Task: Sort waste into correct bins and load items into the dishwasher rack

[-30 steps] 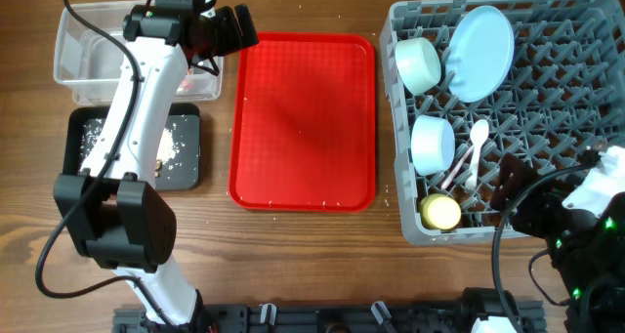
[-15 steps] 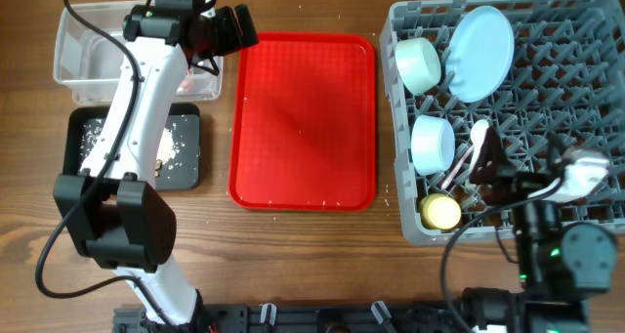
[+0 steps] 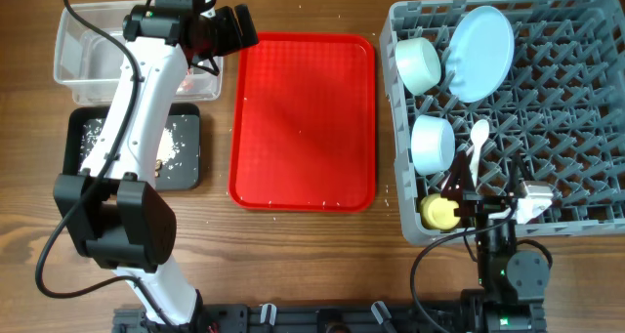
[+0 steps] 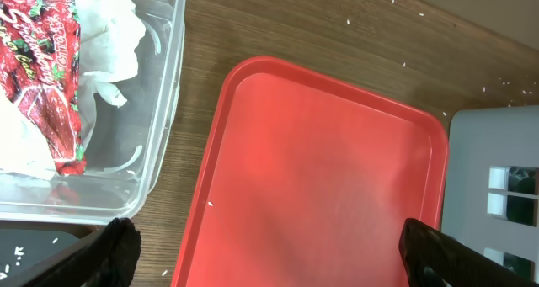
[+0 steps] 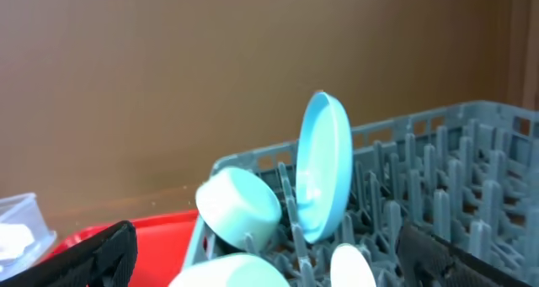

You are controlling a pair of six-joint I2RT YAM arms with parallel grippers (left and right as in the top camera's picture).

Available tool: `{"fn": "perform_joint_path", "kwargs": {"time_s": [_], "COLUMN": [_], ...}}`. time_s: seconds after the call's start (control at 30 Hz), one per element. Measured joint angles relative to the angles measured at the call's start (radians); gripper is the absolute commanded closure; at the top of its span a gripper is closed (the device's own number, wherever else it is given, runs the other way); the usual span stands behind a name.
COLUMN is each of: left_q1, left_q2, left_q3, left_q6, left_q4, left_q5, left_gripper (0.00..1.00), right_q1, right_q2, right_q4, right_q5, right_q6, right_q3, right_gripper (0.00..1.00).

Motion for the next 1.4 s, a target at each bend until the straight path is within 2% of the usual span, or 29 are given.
{"fn": "perform_joint_path", "kwargs": {"time_s": [0.17, 1.4], "left_q1": [0.0, -0.008], "left_q2": [0.0, -0.001], "left_q3": [0.0, 0.0], "left_q6": [0.0, 0.0], "left_q4": [0.0, 0.0], "left_q5": [0.0, 0.0], "left_gripper": [0.0, 0.0], "right_q1": [0.001, 0.001], "right_q2": [-0.003, -0.003], "right_q4": [-0.099, -0.098], "right_q5": [0.011, 0.011], "right_q6": [0.0, 0.0], "right_q3": [-0.003, -0.003], "right_gripper": [0.0, 0.0]}}
